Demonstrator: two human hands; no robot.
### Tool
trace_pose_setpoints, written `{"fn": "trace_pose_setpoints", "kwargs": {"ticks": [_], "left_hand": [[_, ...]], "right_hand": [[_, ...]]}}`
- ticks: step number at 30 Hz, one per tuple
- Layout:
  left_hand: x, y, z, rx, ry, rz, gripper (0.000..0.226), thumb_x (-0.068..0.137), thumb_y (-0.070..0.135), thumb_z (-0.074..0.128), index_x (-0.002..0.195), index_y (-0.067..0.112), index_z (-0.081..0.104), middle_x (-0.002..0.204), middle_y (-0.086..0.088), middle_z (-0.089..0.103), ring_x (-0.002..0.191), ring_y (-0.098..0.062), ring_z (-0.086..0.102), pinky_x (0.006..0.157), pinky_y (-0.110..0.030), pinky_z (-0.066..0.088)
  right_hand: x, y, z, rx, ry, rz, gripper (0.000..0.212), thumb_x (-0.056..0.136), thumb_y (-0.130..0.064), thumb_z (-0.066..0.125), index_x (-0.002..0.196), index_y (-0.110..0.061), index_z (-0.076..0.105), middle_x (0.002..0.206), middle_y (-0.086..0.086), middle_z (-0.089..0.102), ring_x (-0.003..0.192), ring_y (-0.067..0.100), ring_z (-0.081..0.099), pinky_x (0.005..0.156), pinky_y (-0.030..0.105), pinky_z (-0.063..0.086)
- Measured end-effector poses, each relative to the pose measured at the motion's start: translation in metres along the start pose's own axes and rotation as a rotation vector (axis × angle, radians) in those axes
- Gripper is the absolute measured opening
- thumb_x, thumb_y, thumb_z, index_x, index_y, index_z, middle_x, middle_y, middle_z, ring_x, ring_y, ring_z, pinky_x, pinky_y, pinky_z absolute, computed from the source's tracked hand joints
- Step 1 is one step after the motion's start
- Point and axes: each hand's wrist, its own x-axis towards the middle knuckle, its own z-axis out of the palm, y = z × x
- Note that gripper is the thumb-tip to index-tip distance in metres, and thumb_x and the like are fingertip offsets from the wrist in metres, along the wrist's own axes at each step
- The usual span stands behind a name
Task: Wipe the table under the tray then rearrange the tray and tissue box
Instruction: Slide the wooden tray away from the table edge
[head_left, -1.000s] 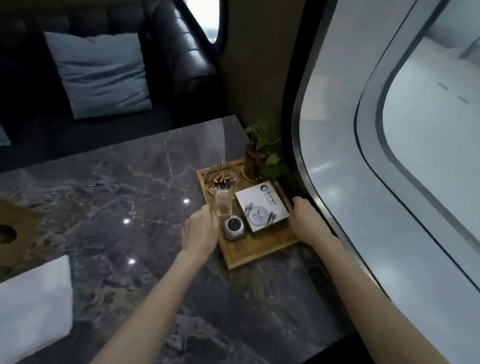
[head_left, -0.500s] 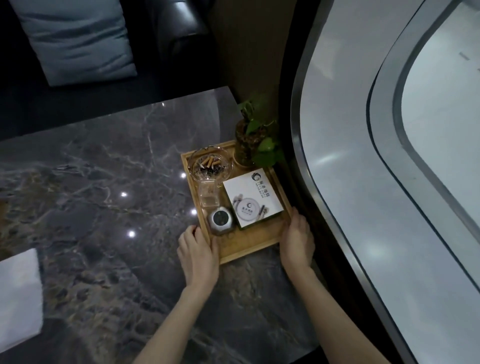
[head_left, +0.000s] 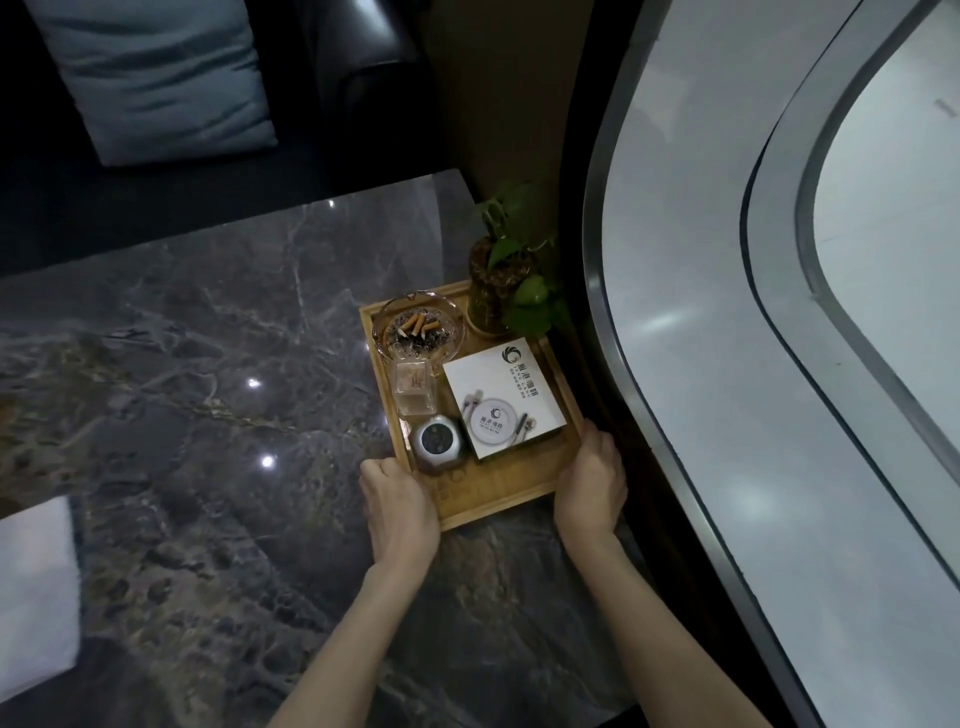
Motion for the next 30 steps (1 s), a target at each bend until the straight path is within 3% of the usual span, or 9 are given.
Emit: {"fn": "trace_pose_setpoints", "kwargs": {"ticks": [5, 11, 15, 20, 23, 30], "left_hand": [[0.0, 0.009, -0.011, 0.099, -0.064, -0.015, 0.025, 0.093, 0.008, 0.028, 0.11, -0.003, 0.044, 0.119, -0.022, 0.047, 0.11, -0.036, 0.046, 0.092, -0.045, 0.042], [-0.001, 0.005, -0.017, -0.166, -0.124, -0.109, 0.014, 0.095, 0.016, 0.028, 0.098, 0.008, 0.038, 0.099, -0.018, 0.059, 0.088, -0.035, 0.058, 0.079, -0.048, 0.049], [0.0, 0.001, -0.019, -0.391, -0.112, -0.11, 0.023, 0.097, 0.021, 0.034, 0.11, 0.005, 0.046, 0.1, -0.009, 0.056, 0.087, -0.021, 0.053, 0.073, -0.032, 0.041], [0.003, -0.004, -0.018, -0.435, -0.033, -0.121, 0.029, 0.097, 0.026, 0.036, 0.095, 0.004, 0.054, 0.087, -0.006, 0.056, 0.079, -0.017, 0.053, 0.061, -0.024, 0.035], [0.004, -0.001, -0.013, -0.432, 0.0, -0.161, 0.033, 0.097, 0.031, 0.031, 0.095, 0.004, 0.051, 0.085, -0.006, 0.054, 0.078, -0.02, 0.053, 0.066, -0.03, 0.036], [0.002, 0.004, -0.006, -0.393, 0.056, -0.176, 0.033, 0.098, 0.029, 0.029, 0.089, 0.005, 0.049, 0.07, 0.004, 0.045, 0.062, -0.009, 0.043, 0.057, -0.029, 0.03]], "right_hand": [[0.002, -0.003, -0.008, 0.032, -0.028, 0.015, 0.045, 0.084, 0.011, 0.042, 0.128, 0.003, 0.046, 0.12, 0.025, 0.054, 0.102, 0.041, 0.056, 0.08, 0.045, 0.05], [0.006, -0.002, -0.015, 0.136, -0.14, 0.03, 0.04, 0.084, 0.013, 0.04, 0.123, 0.005, 0.043, 0.118, 0.026, 0.056, 0.105, 0.039, 0.056, 0.089, 0.045, 0.05], [0.014, -0.004, -0.022, 0.307, -0.235, 0.139, 0.031, 0.09, 0.002, 0.041, 0.12, 0.002, 0.045, 0.112, 0.024, 0.061, 0.099, 0.037, 0.059, 0.081, 0.036, 0.049], [0.028, -0.012, -0.025, 0.342, -0.337, 0.192, 0.036, 0.098, -0.02, 0.035, 0.124, 0.0, 0.049, 0.121, 0.023, 0.058, 0.107, 0.034, 0.056, 0.082, 0.034, 0.043], [0.034, -0.014, -0.023, 0.333, -0.357, 0.211, 0.044, 0.099, -0.031, 0.032, 0.115, 0.002, 0.054, 0.111, 0.02, 0.062, 0.097, 0.032, 0.057, 0.071, 0.03, 0.039], [0.034, -0.011, -0.008, 0.291, -0.223, 0.191, 0.054, 0.097, -0.047, 0.027, 0.1, -0.002, 0.057, 0.093, 0.018, 0.066, 0.071, 0.024, 0.053, 0.059, 0.031, 0.039]]}}
